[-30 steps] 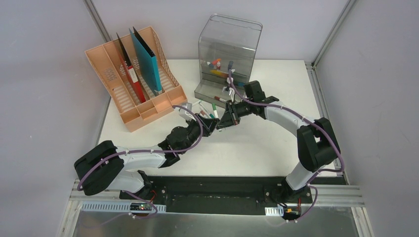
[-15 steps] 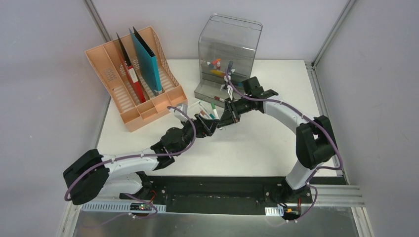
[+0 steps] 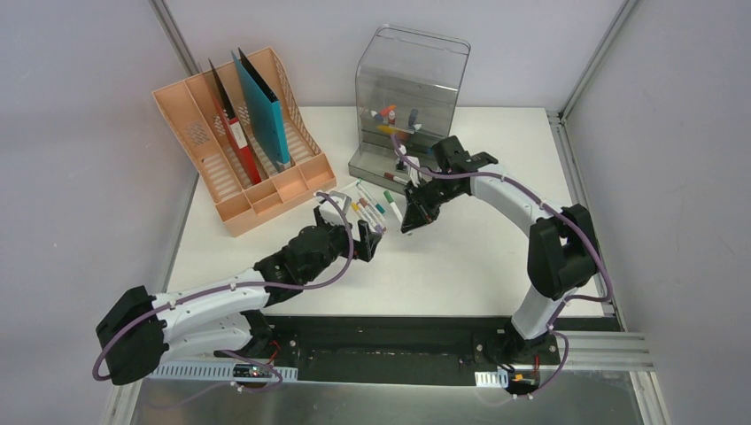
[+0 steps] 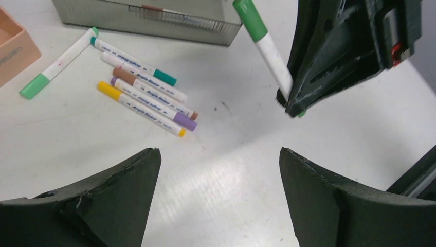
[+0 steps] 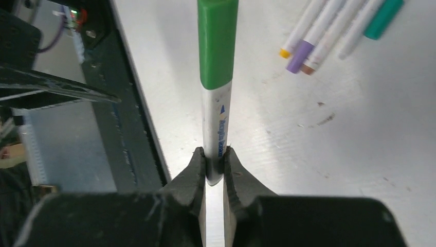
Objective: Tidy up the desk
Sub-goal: Place the stationery in the drawer.
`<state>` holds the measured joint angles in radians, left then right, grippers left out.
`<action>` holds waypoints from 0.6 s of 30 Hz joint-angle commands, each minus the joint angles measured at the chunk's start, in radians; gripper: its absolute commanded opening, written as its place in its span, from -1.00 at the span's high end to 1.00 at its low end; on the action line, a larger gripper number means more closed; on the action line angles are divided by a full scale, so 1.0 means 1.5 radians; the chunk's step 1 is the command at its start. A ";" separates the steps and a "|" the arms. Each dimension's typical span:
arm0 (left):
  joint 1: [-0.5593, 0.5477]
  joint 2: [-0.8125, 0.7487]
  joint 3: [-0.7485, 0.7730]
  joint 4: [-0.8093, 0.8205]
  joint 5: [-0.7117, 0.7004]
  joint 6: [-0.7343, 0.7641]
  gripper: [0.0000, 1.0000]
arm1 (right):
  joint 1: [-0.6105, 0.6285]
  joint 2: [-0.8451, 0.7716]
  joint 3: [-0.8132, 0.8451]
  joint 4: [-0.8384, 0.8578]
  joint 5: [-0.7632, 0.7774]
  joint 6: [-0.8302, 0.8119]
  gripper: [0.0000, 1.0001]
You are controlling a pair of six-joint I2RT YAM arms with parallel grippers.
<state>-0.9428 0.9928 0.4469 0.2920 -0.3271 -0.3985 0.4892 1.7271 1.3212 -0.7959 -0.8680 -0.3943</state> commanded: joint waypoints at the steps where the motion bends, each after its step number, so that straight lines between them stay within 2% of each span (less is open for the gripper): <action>1: -0.003 -0.032 0.038 -0.092 0.013 0.092 -0.77 | 0.003 -0.035 0.040 -0.033 0.127 -0.072 1.00; 9: -0.003 -0.090 0.021 -0.150 -0.006 0.113 -0.80 | 0.003 -0.054 0.081 -0.046 0.309 -0.128 1.00; 18: -0.003 -0.138 -0.013 -0.173 -0.025 0.091 -0.81 | 0.005 0.028 0.228 -0.090 0.478 -0.220 0.96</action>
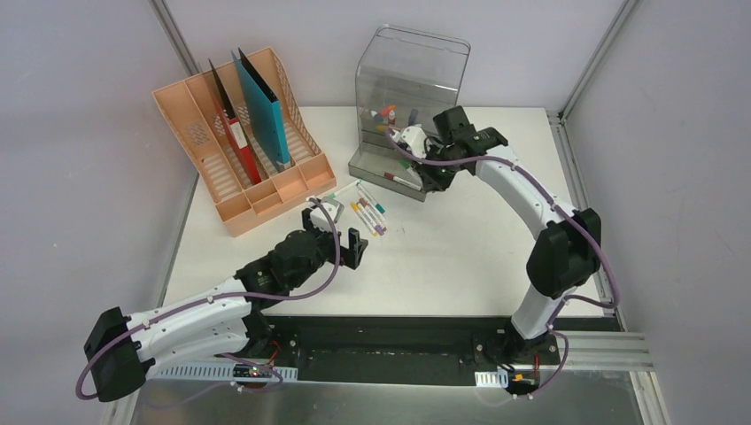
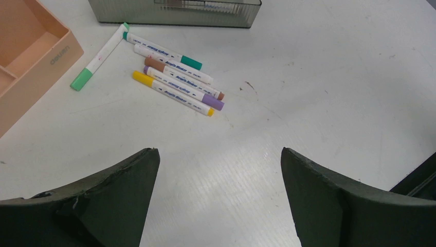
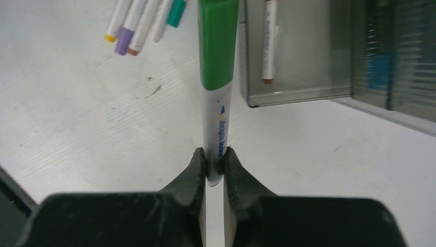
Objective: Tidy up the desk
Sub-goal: Place the stationery in the drawer.
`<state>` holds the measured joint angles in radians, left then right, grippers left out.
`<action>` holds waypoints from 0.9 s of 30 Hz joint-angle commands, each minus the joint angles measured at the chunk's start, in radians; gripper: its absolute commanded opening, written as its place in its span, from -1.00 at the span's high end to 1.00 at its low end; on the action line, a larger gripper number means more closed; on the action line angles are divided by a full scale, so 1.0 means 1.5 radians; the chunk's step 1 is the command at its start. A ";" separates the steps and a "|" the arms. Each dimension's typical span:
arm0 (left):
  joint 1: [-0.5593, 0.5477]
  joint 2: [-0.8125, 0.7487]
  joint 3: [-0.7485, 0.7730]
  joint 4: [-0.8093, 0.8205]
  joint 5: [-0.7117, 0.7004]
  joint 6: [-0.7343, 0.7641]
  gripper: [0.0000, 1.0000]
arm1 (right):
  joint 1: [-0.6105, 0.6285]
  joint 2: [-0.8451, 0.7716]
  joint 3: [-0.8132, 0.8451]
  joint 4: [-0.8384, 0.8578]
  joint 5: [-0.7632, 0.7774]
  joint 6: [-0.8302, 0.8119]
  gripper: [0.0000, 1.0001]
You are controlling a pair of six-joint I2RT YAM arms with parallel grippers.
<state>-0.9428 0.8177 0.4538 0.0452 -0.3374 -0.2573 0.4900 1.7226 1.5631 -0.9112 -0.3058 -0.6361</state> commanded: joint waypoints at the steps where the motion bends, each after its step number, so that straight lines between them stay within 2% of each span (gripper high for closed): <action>1: -0.003 -0.026 -0.021 -0.010 -0.020 -0.006 -0.82 | 0.007 0.041 0.080 -0.012 0.125 -0.066 0.95; 13: -0.003 -0.046 -0.038 -0.025 -0.046 -0.013 -0.83 | 0.049 0.154 0.141 0.068 0.330 -0.167 1.00; 24: -0.003 -0.045 -0.048 -0.025 -0.057 -0.020 -0.84 | 0.064 0.249 0.204 0.076 0.384 -0.162 1.00; 27: -0.003 -0.043 -0.049 -0.025 -0.060 -0.021 -0.84 | 0.067 0.263 0.213 0.076 0.390 -0.157 0.90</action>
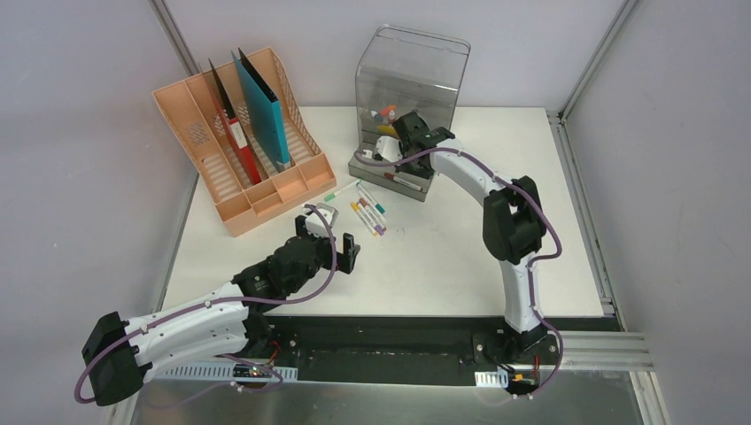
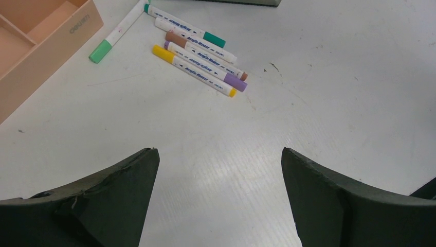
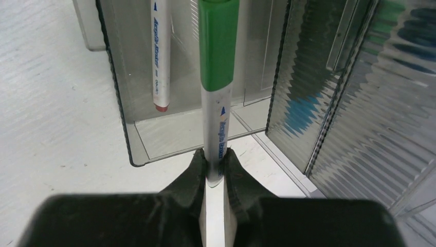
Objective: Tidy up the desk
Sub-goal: Place the stationery in the drawer.
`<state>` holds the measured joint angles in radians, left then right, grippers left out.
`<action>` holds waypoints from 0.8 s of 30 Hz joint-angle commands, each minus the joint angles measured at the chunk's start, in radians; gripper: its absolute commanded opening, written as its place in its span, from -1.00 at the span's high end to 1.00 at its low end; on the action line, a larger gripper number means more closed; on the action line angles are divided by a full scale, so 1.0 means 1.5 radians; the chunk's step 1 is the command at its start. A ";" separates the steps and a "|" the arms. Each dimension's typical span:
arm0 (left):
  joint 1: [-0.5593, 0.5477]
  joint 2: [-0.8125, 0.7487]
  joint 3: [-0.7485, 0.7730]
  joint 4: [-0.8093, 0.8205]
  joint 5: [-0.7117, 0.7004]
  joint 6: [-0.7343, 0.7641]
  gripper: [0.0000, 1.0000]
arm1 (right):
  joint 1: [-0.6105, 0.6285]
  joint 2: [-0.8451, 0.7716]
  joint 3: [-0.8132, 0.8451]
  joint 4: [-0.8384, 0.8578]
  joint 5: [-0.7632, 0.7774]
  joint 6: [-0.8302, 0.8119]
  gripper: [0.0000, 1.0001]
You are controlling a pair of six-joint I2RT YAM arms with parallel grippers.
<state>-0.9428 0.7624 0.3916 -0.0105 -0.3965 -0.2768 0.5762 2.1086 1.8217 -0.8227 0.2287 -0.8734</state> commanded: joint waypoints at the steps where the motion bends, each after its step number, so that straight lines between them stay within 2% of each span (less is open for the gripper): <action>1: -0.003 -0.005 -0.008 0.012 -0.022 -0.008 -0.84 | 0.010 0.007 0.042 0.017 0.035 0.004 0.84; 12: -0.003 0.017 -0.009 0.027 -0.018 -0.011 -0.86 | 0.011 -0.008 0.046 -0.010 -0.009 0.064 0.07; 16: -0.003 0.019 -0.012 0.042 -0.014 -0.022 -0.88 | 0.011 -0.033 0.051 -0.046 -0.054 0.104 -0.03; 21: 0.006 0.022 -0.016 0.077 0.013 -0.037 -0.91 | 0.006 -0.104 0.037 -0.113 -0.200 0.160 -0.12; 24: 0.023 0.031 -0.007 0.086 0.049 -0.047 -0.91 | 0.001 -0.163 -0.014 -0.124 -0.280 0.181 -0.17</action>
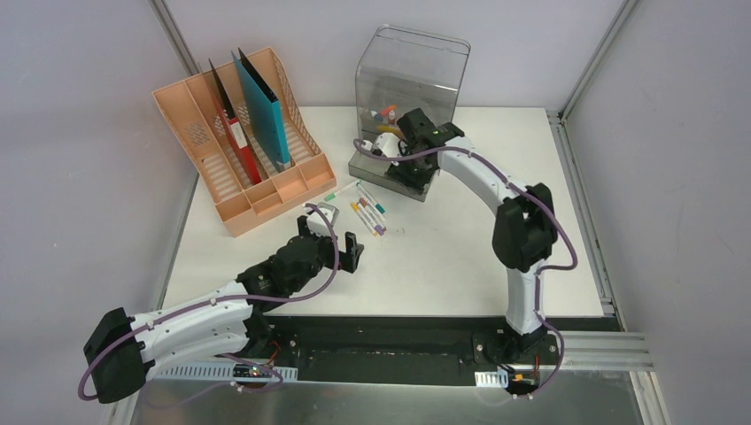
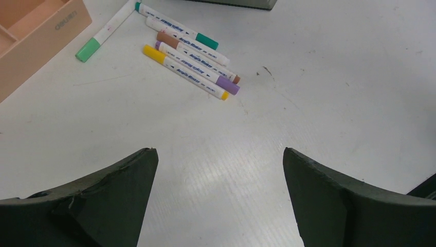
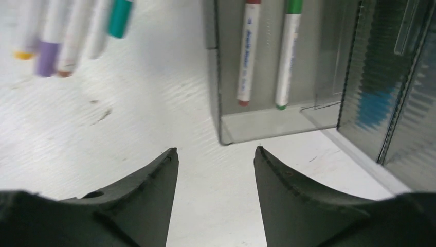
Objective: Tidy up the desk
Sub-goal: Place the stationery in the drawer, then pick up the stationery from the center of the board.
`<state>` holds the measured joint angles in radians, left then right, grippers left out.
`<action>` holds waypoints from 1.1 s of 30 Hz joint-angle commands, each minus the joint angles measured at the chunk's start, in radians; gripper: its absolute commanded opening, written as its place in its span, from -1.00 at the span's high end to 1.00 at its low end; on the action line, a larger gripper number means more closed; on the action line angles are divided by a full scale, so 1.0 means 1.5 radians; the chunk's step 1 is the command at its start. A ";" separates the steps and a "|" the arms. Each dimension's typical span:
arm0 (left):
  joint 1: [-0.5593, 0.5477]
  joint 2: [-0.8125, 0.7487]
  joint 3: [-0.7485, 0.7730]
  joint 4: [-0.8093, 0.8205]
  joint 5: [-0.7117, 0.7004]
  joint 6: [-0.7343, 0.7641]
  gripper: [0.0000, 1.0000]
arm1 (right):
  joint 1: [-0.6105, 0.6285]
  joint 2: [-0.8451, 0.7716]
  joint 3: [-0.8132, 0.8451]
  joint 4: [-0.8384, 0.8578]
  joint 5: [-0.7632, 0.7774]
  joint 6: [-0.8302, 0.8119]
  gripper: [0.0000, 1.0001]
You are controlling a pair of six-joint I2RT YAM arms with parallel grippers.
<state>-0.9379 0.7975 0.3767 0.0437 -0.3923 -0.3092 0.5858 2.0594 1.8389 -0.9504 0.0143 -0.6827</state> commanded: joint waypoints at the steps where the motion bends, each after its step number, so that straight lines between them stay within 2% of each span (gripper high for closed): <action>1: 0.027 0.010 0.008 0.050 0.060 -0.029 -0.91 | -0.008 -0.152 -0.047 -0.039 -0.167 0.055 -0.18; 6: 0.069 0.024 0.020 0.062 0.126 -0.050 -0.91 | -0.034 -0.276 -0.143 -0.036 -0.286 0.028 -0.19; 10: 0.105 0.035 0.019 0.086 0.192 -0.076 -0.90 | -0.089 -0.367 -0.207 -0.027 -0.379 -0.003 -0.18; 16: 0.133 0.055 0.010 0.115 0.255 -0.105 -0.90 | -0.228 -0.484 -0.308 0.026 -0.541 -0.016 -0.34; 22: 0.157 0.102 0.004 0.173 0.327 -0.140 -0.91 | -0.386 -0.594 -0.454 0.180 -0.696 0.045 -0.55; 27: 0.180 0.166 0.024 0.215 0.387 -0.172 -0.91 | -0.457 -0.610 -0.486 0.208 -0.725 0.050 -0.57; 33: 0.199 0.246 0.042 0.292 0.459 -0.243 -0.89 | -0.493 -0.617 -0.519 0.226 -0.740 0.058 -0.58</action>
<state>-0.6582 1.1160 0.3882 0.3332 0.1833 -0.5797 -0.1276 1.1614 1.0782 -0.6807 -1.0126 -0.6064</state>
